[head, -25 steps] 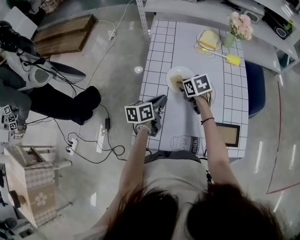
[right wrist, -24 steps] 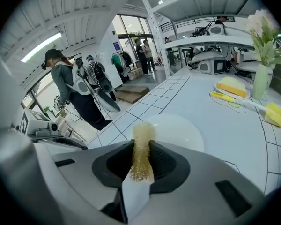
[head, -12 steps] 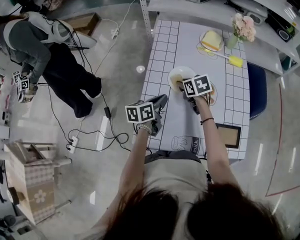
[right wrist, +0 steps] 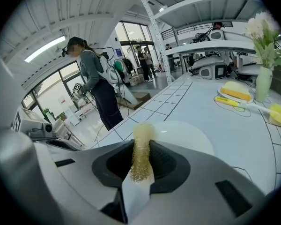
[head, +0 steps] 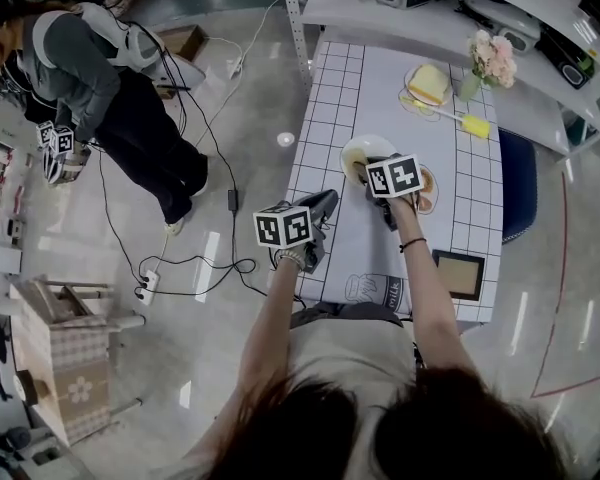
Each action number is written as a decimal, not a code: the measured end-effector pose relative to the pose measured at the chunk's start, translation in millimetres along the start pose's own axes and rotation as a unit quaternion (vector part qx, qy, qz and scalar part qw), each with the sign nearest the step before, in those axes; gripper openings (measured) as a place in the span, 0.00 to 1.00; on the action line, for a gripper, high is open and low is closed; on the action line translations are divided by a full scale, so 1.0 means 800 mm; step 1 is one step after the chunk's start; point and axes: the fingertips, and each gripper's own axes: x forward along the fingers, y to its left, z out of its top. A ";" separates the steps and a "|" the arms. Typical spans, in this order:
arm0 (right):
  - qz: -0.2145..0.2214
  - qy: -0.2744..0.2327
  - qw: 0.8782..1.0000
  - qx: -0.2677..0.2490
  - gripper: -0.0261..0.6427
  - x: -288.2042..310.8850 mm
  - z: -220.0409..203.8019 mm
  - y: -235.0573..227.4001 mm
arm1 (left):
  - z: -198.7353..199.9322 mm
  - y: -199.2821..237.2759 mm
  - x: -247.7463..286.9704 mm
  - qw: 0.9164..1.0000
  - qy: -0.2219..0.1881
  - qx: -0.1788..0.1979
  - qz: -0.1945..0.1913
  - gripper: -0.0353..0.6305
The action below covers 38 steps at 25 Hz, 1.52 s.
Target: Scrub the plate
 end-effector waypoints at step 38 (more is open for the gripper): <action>0.060 -0.190 0.979 -0.030 0.15 -0.071 0.005 0.036 | 0.025 -0.031 -0.005 0.993 -0.044 0.108 0.003 0.07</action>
